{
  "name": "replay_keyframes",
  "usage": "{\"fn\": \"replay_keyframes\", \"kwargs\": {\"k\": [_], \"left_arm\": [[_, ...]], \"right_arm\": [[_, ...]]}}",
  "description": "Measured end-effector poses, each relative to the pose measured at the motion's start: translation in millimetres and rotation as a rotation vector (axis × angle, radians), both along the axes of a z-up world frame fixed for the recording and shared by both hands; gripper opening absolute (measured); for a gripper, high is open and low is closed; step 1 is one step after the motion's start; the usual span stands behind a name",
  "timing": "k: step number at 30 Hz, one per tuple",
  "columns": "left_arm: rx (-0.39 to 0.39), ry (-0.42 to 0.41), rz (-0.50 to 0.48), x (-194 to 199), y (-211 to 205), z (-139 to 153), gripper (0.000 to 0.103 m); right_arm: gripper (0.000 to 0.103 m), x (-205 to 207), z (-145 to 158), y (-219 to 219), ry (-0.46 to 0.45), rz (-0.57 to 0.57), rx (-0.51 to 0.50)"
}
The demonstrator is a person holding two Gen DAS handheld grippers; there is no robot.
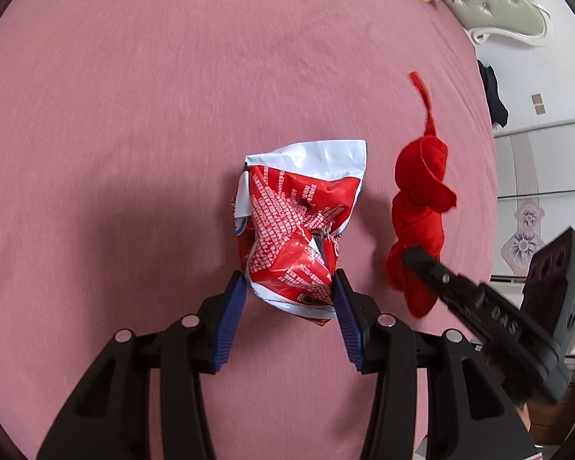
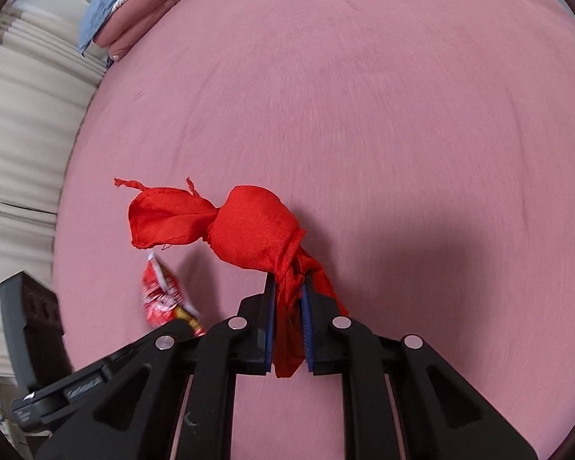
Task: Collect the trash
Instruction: 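Carry the wrapper and red cloth with both tools over the bin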
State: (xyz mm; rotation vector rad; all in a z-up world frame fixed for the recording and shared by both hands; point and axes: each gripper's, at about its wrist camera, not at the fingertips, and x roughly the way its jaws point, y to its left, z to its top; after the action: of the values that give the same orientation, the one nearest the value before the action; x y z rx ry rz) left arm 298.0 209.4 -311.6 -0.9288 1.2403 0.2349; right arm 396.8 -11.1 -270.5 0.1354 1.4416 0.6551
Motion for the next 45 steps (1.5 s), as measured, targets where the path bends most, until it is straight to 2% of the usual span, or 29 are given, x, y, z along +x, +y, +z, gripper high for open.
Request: {"fn": "replay_keyframes", "kwargs": {"k": [11,18,22,27,36,45], "left_arm": [[-0.029,0.044,-0.087,-87.6,-68.9,26.4,0.046],[-0.014,0.041,-0.226,-138.0,-128.7,54.6,0.046],[-0.01,0.032,-0.305,-157.9,-162.7,66.5,0.047],[-0.031,0.032,-0.399,-171.0,-206.8,74.7,0.047],[-0.02,0.015,-0.639,-189.2,-322.3,85.7,0.047],[-0.034,0.008,-0.747,-167.7,-431.8,90.2,0.047]], "right_arm": [[0.012,-120.2,36.0,-94.3,0.078,-0.117,0.04],[0.012,-193.1,58.9,-167.2,0.113,-0.235,0.081],[0.012,-234.9,70.9,-213.0,0.109,-0.314,0.082],[0.012,-275.3,80.1,-249.6,0.11,-0.425,0.09],[0.012,-302.2,85.0,-326.4,0.102,-0.617,0.098],[0.013,-305.2,91.4,-433.3,0.066,-0.75,0.112]]}}
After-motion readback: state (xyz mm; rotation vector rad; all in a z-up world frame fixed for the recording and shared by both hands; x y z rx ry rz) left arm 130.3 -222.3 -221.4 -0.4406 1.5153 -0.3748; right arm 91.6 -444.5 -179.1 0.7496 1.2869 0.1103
